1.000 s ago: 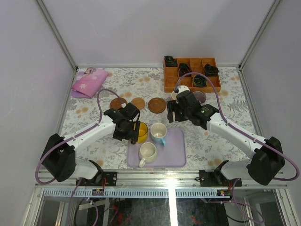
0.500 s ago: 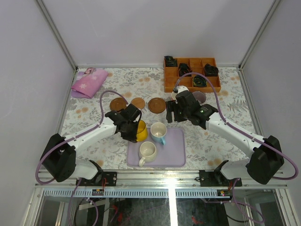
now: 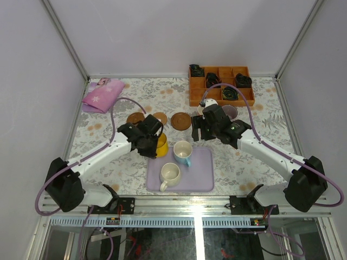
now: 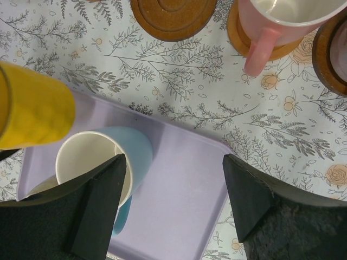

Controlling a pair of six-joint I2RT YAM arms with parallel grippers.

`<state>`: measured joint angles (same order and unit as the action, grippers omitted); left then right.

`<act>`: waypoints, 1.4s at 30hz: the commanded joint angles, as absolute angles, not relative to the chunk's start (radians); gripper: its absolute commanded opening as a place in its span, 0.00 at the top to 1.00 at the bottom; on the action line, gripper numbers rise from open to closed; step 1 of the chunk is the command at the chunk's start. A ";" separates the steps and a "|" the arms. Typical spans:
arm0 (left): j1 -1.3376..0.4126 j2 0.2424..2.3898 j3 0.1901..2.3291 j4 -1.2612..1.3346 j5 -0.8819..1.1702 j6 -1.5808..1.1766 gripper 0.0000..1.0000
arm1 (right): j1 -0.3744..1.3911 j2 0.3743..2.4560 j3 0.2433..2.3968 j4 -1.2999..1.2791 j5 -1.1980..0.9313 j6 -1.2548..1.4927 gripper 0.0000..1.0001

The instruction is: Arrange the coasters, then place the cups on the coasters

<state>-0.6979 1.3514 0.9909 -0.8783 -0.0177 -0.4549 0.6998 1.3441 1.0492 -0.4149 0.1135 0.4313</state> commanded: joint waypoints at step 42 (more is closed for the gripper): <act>-0.699 2.034 1.760 -0.709 -0.363 -0.614 1.00 | 0.673 1.180 1.079 -0.469 0.537 0.357 0.27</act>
<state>-0.6994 2.0274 1.6917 -0.6521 -0.3092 -0.5274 0.6941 1.2026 1.0500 -0.4732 0.4355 0.3969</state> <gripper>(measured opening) 0.153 0.719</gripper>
